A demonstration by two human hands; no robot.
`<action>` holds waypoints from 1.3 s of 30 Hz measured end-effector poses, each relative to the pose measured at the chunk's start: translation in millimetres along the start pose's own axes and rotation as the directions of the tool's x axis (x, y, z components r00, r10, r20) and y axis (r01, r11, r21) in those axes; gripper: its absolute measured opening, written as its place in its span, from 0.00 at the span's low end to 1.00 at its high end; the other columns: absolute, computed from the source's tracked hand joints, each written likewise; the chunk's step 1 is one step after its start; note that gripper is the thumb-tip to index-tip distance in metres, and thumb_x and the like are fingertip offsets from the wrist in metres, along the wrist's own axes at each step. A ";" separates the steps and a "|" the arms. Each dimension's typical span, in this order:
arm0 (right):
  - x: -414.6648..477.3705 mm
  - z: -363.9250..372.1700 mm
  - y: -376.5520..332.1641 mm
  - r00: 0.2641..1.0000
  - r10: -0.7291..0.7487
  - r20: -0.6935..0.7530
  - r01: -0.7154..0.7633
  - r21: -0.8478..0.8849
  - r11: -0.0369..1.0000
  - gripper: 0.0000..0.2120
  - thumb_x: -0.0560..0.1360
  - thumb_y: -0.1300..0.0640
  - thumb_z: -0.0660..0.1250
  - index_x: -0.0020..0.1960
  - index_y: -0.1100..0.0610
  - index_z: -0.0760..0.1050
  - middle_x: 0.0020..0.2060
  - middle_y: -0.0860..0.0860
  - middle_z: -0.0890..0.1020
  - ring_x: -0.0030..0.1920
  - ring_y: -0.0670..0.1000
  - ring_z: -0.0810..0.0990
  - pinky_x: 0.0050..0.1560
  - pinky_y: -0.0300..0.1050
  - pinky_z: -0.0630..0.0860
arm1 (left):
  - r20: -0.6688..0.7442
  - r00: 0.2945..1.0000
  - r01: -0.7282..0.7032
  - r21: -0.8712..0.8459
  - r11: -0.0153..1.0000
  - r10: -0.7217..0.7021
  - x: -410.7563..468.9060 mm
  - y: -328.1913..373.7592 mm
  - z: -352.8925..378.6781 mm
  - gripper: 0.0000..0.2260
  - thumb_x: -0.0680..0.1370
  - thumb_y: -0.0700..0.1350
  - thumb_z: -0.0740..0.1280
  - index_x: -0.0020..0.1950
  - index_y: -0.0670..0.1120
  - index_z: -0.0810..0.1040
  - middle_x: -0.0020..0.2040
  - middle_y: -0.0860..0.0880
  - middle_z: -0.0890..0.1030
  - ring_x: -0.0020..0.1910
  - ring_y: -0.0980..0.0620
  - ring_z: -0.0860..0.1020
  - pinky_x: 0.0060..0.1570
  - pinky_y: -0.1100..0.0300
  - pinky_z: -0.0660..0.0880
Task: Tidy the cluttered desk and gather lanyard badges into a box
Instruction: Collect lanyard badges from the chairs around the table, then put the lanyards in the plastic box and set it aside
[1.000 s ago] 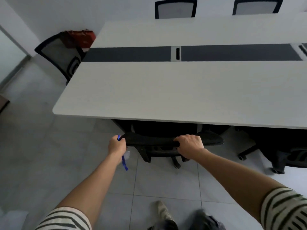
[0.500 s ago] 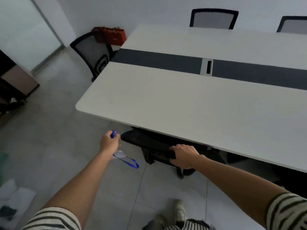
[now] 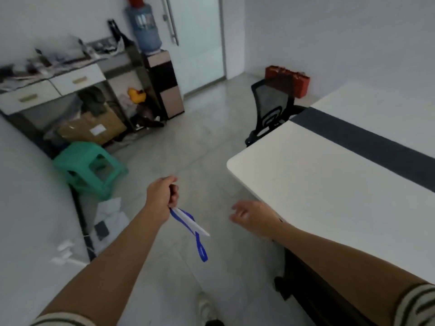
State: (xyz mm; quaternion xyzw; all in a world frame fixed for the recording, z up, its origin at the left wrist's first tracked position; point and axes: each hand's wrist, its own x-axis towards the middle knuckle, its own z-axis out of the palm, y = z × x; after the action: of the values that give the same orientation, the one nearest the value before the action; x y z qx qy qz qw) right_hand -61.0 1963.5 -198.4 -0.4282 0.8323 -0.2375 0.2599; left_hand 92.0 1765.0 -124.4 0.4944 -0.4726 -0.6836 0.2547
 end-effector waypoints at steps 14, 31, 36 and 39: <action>303.6 35.6 -225.9 0.971 -0.188 0.147 0.123 0.367 0.922 0.10 0.76 0.53 0.68 0.40 0.57 0.82 0.31 0.47 0.82 0.32 0.46 0.78 0.34 0.43 0.72 | -0.100 0.988 0.064 -0.425 0.903 -0.117 249.6 160.9 -136.9 0.08 0.81 0.39 0.58 0.42 0.42 0.71 0.24 0.46 0.76 0.29 0.48 0.72 0.31 0.56 0.70; 771.6 -56.0 -347.7 1.000 0.025 -0.003 -0.017 0.646 0.764 0.06 0.78 0.60 0.64 0.52 0.60 0.78 0.44 0.56 0.82 0.35 0.53 0.83 0.29 0.41 0.76 | -0.227 0.973 0.015 -0.060 0.998 -0.029 597.8 330.2 -227.3 0.17 0.78 0.48 0.68 0.33 0.45 0.68 0.24 0.48 0.66 0.24 0.50 0.65 0.29 0.56 0.67; 890.9 -38.1 -405.7 0.999 0.019 0.040 -0.039 0.604 0.796 0.04 0.77 0.62 0.63 0.50 0.60 0.76 0.42 0.54 0.80 0.38 0.53 0.80 0.32 0.43 0.75 | -0.329 0.942 -0.003 -0.212 0.977 -0.068 681.6 373.9 -275.8 0.12 0.77 0.50 0.68 0.40 0.44 0.73 0.34 0.45 0.78 0.35 0.48 0.78 0.39 0.53 0.75; 964.4 -15.1 -438.5 0.999 0.022 0.042 -0.042 0.577 0.816 0.03 0.77 0.62 0.63 0.45 0.60 0.74 0.38 0.54 0.78 0.36 0.51 0.76 0.31 0.43 0.71 | -0.367 0.928 -0.046 -0.290 0.956 -0.066 743.4 400.8 -307.4 0.09 0.78 0.50 0.67 0.44 0.45 0.74 0.38 0.45 0.80 0.39 0.48 0.79 0.41 0.53 0.74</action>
State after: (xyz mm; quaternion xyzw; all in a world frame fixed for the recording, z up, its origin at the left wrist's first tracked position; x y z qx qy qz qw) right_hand -292.8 931.4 -137.1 -0.3191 0.7238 -0.4669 0.3953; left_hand 42.5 867.8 -107.8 0.5742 -0.3063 -0.6411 0.4067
